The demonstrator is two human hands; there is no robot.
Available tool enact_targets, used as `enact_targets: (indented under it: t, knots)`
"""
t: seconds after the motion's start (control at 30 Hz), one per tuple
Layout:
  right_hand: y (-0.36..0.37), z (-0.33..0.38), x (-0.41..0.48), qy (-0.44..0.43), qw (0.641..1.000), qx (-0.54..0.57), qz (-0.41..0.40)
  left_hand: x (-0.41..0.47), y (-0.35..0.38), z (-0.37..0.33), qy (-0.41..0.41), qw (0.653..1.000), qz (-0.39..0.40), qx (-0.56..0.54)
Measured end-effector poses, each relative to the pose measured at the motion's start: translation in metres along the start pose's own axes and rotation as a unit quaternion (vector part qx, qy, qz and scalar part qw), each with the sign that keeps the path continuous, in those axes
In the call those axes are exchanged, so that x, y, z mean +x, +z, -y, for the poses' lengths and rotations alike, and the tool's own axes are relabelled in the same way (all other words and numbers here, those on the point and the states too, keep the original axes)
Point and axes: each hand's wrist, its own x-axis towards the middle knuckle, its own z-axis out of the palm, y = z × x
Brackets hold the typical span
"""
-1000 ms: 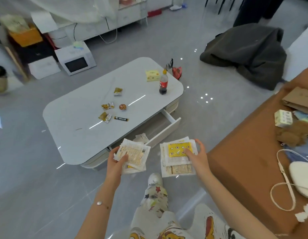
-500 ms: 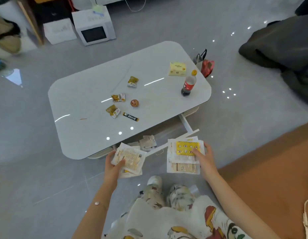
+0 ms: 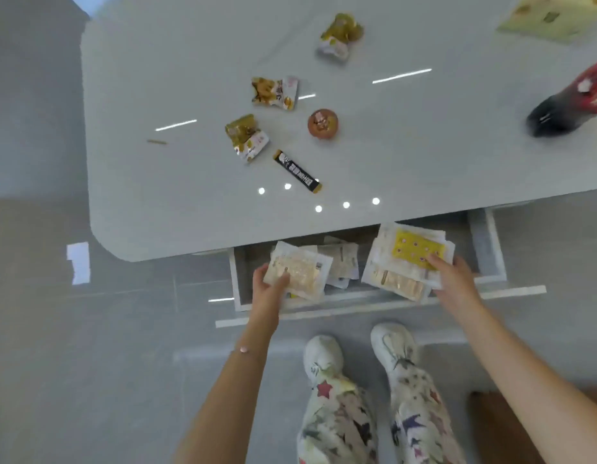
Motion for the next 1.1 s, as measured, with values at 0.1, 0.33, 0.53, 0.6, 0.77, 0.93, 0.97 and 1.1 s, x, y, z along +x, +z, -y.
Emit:
enact_targets:
  t: [0.1,0.33,0.53,0.6,0.77,0.93,0.97,1.1]
  knots:
    - [-0.003,-0.019,0.07,-0.004,0.999,-0.037,-0.01,0.05,0.012,0.023,0.013,1.0,-0.013,0.026]
    - [0.01,-0.03,0.13,0.001,0.997,-0.082,0.002,0.1,0.028,0.048,0.028,0.993,-0.053,0.104]
    - [0.019,-0.031,0.123,-0.032,0.974,-0.224,-0.026,0.103,0.046,0.041,0.059,0.975,-0.105,0.187]
    - [0.018,-0.028,0.112,-0.072,0.948,-0.309,-0.018,0.095,0.046,0.035,0.077,0.968,-0.105,0.214]
    - [0.017,-0.006,0.053,-0.229,0.863,-0.449,0.014,0.051,0.033,0.008,0.142,0.938,-0.077,0.306]
    - [0.021,0.045,-0.042,-0.355,0.755,-0.551,0.003,-0.034,0.005,-0.038,0.259,0.83,-0.06,0.49]
    - [0.022,0.058,-0.061,-0.376,0.732,-0.568,-0.005,-0.053,-0.001,-0.051,0.286,0.799,-0.067,0.525]
    - [0.023,0.11,-0.141,-0.403,0.649,-0.645,0.024,-0.128,-0.032,-0.103,0.347,0.725,-0.09,0.588]
